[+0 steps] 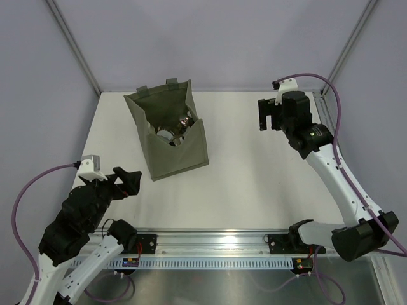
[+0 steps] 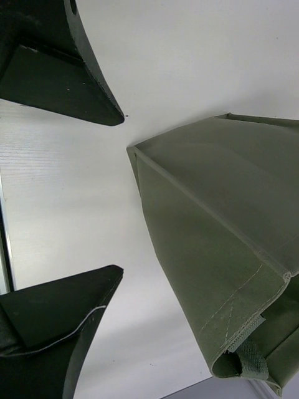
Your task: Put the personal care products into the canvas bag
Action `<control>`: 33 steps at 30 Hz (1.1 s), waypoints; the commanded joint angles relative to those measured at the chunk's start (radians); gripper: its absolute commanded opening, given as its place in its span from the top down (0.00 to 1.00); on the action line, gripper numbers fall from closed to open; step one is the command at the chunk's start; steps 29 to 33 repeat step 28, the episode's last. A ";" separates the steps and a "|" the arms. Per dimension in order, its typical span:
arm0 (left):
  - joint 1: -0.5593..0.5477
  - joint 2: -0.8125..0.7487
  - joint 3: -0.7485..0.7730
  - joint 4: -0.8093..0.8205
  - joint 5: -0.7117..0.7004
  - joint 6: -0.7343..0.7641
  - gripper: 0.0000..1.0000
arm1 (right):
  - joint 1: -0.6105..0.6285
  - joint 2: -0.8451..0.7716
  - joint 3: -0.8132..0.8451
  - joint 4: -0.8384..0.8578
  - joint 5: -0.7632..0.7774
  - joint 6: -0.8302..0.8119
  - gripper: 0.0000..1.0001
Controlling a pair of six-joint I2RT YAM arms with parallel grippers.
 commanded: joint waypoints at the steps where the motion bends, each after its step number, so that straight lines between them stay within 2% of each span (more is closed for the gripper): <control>1: -0.003 -0.011 -0.010 0.035 0.016 -0.030 0.01 | 0.003 -0.054 -0.044 0.048 0.035 0.025 0.00; 19: -0.003 -0.072 -0.032 0.009 0.002 -0.098 0.01 | 0.000 -0.140 -0.105 0.080 0.155 -0.005 0.00; 33: -0.003 -0.064 -0.023 0.000 -0.021 -0.098 0.01 | -0.011 -0.147 -0.119 0.082 0.156 0.002 0.01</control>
